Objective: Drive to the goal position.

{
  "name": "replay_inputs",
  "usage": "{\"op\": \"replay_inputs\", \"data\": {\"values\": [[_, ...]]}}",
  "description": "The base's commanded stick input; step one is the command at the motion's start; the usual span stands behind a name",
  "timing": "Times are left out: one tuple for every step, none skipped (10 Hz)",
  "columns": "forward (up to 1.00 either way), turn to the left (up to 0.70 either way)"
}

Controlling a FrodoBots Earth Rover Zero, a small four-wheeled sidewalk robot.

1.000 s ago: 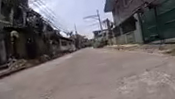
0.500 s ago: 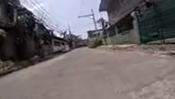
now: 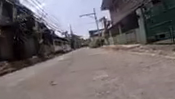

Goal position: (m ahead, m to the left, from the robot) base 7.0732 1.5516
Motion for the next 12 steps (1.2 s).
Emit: {"op": "replay_inputs", "data": {"values": [[1.00, 0.00], [1.00, 0.00], [1.00, 0.00], [1.00, 0.00], [1.00, 0.00], [1.00, 0.00], [1.00, 0.00], [1.00, 0.00], [1.00, 0.00], [1.00, 0.00], [1.00, 0.00], [1.00, 0.00]]}}
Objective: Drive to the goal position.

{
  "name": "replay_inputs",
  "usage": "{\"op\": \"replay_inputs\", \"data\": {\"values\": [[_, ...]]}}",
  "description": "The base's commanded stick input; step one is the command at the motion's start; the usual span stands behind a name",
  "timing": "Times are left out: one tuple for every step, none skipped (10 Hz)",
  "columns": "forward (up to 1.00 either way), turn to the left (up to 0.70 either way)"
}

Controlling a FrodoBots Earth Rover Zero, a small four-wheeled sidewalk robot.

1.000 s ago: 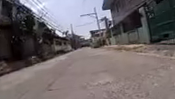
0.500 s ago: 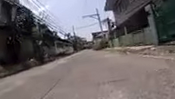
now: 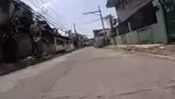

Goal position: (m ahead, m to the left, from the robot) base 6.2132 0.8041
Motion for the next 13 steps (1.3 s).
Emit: {"op": "replay_inputs", "data": {"values": [[1.00, 0.00], [1.00, 0.00], [1.00, 0.00], [1.00, 0.00], [1.00, 0.00], [1.00, 0.00], [1.00, 0.00], [1.00, -0.06], [1.00, -0.23], [1.00, -0.36], [1.00, -0.40], [1.00, -0.38], [1.00, -0.25]]}}
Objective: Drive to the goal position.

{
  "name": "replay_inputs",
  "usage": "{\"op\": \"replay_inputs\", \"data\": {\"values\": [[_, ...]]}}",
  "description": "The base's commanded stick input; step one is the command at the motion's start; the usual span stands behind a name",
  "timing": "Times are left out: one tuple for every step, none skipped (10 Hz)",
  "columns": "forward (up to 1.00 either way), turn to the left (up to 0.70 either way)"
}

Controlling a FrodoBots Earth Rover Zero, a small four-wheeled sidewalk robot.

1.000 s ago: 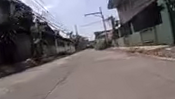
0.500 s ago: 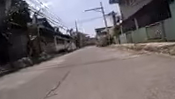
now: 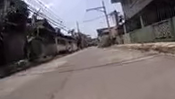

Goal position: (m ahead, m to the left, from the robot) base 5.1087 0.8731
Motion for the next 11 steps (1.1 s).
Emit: {"op": "replay_inputs", "data": {"values": [[1.00, -0.06], [1.00, 0.00], [1.00, 0.00], [1.00, 0.00], [1.00, 0.00], [1.00, 0.00], [1.00, 0.00], [1.00, 0.00], [1.00, 0.00], [1.00, 0.00], [1.00, 0.00]]}}
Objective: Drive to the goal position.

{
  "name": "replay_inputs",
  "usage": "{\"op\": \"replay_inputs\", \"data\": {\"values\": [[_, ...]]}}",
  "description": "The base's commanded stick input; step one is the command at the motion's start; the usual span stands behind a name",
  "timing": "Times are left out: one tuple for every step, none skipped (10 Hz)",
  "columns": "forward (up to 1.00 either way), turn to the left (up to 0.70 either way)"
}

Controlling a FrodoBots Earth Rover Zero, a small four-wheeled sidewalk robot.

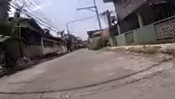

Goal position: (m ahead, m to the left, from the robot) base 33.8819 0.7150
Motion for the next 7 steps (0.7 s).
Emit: {"op": "replay_inputs", "data": {"values": [[1.00, 0.00], [1.00, 0.00], [1.00, 0.00], [1.00, 0.00], [1.00, 0.00], [1.00, 0.00], [1.00, 0.00]]}}
